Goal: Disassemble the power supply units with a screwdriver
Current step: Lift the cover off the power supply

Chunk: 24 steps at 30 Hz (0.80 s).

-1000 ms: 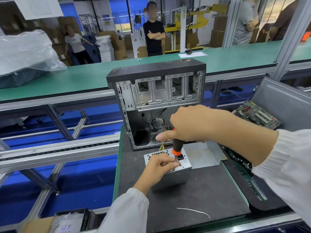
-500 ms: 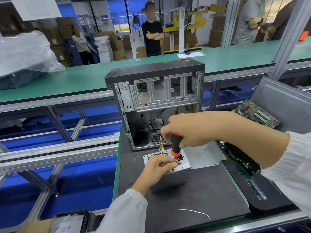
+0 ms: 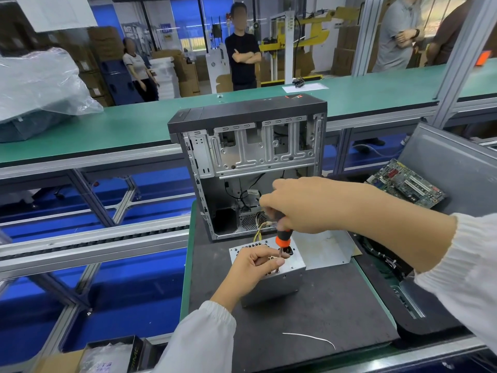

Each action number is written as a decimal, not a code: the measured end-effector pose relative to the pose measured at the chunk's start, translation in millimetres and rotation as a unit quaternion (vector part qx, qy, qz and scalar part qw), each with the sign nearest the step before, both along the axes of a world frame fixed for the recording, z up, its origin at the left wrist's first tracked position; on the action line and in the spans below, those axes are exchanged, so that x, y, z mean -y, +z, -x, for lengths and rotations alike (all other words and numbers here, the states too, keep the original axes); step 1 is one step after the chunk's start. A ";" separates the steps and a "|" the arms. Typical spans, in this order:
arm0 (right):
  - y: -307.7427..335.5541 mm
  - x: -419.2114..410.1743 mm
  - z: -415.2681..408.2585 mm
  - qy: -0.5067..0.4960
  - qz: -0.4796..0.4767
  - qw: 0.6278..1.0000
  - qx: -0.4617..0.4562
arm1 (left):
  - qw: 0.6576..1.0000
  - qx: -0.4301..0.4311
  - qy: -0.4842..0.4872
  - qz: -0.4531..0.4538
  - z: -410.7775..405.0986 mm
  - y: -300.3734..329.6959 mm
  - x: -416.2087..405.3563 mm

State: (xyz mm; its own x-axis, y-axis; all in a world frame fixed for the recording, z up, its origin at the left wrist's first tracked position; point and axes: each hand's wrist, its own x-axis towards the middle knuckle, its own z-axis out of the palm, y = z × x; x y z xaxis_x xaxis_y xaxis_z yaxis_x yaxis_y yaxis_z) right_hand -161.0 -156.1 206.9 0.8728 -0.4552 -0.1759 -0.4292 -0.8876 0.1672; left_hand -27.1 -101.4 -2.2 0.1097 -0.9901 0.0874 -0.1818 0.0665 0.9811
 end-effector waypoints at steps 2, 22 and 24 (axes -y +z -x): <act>2.4 -0.3 1.0 0.019 -0.047 0.998 -0.021 | 1.000 0.005 0.001 0.003 -0.7 1.2 0.3; 5.9 -5.7 -1.8 -0.004 -0.006 0.998 -0.060 | 0.999 0.035 0.006 0.029 0.5 2.2 3.8; 7.9 -5.8 -1.4 -0.006 -0.027 0.998 -0.063 | 0.999 0.035 0.003 0.027 0.9 2.1 4.2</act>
State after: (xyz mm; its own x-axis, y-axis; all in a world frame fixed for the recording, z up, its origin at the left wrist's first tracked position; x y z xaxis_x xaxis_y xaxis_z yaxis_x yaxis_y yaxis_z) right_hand -159.6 -150.3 214.9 0.8370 -0.4522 -0.3082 -0.4186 -0.8918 0.1716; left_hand -28.0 -105.6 -0.1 0.1065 -0.9831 0.1491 -0.2510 0.1185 0.9607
